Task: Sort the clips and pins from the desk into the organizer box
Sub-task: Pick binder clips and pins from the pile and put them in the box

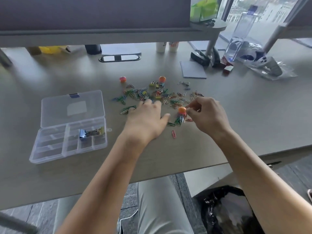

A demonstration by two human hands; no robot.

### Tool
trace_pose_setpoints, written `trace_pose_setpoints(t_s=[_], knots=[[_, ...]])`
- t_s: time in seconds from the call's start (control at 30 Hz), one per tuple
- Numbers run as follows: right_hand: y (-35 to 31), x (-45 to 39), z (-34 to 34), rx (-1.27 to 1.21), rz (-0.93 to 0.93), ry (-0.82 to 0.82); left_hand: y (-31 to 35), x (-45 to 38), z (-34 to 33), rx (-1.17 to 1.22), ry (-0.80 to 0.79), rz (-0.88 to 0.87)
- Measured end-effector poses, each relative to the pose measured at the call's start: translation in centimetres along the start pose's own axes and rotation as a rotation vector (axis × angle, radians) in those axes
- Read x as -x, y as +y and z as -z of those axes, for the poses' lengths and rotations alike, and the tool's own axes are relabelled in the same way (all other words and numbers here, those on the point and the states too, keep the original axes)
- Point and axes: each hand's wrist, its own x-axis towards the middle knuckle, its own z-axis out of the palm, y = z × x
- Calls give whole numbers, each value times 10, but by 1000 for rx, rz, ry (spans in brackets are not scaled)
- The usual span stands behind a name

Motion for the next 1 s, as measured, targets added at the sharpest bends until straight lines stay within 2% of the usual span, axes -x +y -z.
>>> trace_pose_setpoints(t_s=[0.33,0.43,0.57,0.83,1.0], knots=[[-17,-22,-13,184,12,-116,-7,-47,-2,78,140,16],[-21,-29,-14,166,1,-130,-15,-60,2,155,212,36],[-36,-46,-16,80,-8,-109,-34,-84,15,119,284,91],[-73,-110,-46,-16,91,-93,-80,-141,23,2,290,223],[-78,-148,-68,77,153,-43,-102,-172,17,-12,243,324]])
